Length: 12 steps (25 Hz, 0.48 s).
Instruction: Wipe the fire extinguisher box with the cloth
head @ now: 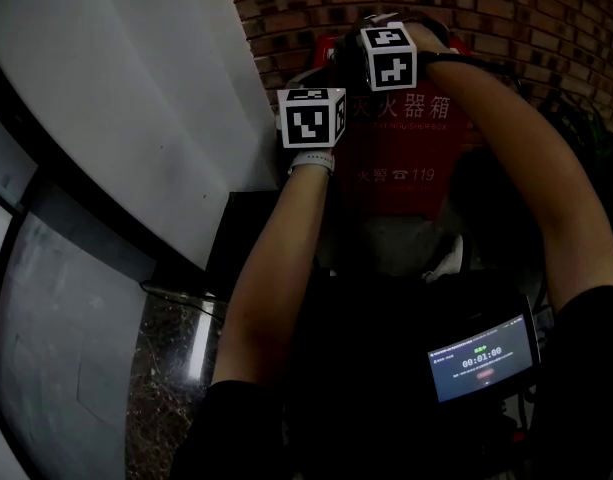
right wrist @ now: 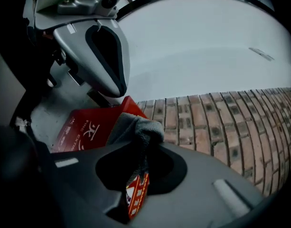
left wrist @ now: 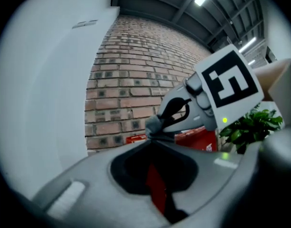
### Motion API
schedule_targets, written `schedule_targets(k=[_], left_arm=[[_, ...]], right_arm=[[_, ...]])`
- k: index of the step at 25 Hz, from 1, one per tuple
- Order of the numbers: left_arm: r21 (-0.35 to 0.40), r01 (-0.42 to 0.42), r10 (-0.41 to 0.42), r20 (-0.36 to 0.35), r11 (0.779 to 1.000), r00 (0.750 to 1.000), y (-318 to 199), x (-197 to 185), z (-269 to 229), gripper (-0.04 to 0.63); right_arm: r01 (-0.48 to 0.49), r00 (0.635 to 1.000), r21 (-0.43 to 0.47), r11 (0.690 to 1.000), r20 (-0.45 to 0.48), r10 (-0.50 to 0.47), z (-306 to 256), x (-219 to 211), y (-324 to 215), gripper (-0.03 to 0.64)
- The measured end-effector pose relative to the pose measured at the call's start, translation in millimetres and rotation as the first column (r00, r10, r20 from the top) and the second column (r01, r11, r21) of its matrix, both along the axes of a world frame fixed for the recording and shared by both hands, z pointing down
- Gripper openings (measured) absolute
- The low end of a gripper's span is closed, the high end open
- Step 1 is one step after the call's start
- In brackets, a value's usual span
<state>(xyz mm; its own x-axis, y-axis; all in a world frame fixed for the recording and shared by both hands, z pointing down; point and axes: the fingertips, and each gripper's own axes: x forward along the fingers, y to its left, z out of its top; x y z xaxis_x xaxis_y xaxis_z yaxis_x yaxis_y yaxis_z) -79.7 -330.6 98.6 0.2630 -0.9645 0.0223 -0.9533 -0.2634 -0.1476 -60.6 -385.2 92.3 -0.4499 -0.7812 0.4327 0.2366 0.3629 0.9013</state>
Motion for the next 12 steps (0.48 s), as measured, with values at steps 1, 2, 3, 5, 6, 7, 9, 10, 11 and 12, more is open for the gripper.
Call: schedule_targets(k=[1, 2, 3, 5, 6, 7, 9, 10, 11, 12], left_arm=[[-0.003, 0.003, -0.003, -0.004, 1.0, 1.0, -1, -5, 3, 0.003], [-0.007, 0.005, -0.006, -0.008, 1.0, 1.0, -2, -10, 6, 0.003], [-0.011, 0.008, -0.008, -0.013, 1.0, 1.0, -4, -15, 9, 0.003], [-0.023, 0.013, -0.014, -0.023, 1.0, 1.0, -7, -24, 17, 0.003], [-0.028, 0.016, -0.017, -0.026, 0.999, 1.0, -8, -27, 20, 0.003], [-0.031, 0.018, -0.019, -0.029, 0.999, 0.999, -8, -30, 23, 0.003], [-0.032, 0.021, -0.022, -0.03, 0.999, 0.999, -8, -33, 26, 0.003], [-0.031, 0.024, -0.024, -0.03, 0.999, 0.999, -8, -34, 26, 0.003], [-0.03, 0.025, -0.026, -0.031, 0.999, 0.999, -9, -36, 26, 0.003], [-0.03, 0.027, -0.028, -0.032, 0.999, 0.999, -9, -37, 27, 0.003]], right_arm=[[0.009, 1.0, 0.001, 1.0, 0.006, -0.009, 2, -8, 0, 0.031], [0.016, 1.0, 0.002, 1.0, 0.014, -0.016, 3, -15, 0, 0.031], [0.023, 1.0, 0.001, 1.0, 0.021, -0.023, 4, -23, 0, 0.031], [0.035, 0.999, -0.003, 0.999, 0.022, -0.035, 9, -38, -2, 0.032], [0.039, 0.999, -0.006, 0.999, 0.017, -0.038, 13, -43, -2, 0.032], [0.041, 0.999, -0.01, 0.999, 0.009, -0.041, 17, -46, -2, 0.032], [0.043, 0.999, -0.017, 0.999, -0.006, -0.043, 23, -50, -3, 0.031], [0.042, 0.999, -0.018, 0.999, -0.01, -0.043, 25, -50, -4, 0.031], [0.042, 0.999, -0.017, 0.999, -0.012, -0.042, 26, -50, -5, 0.031], [0.041, 0.999, -0.018, 0.999, -0.013, -0.041, 26, -49, -6, 0.031]])
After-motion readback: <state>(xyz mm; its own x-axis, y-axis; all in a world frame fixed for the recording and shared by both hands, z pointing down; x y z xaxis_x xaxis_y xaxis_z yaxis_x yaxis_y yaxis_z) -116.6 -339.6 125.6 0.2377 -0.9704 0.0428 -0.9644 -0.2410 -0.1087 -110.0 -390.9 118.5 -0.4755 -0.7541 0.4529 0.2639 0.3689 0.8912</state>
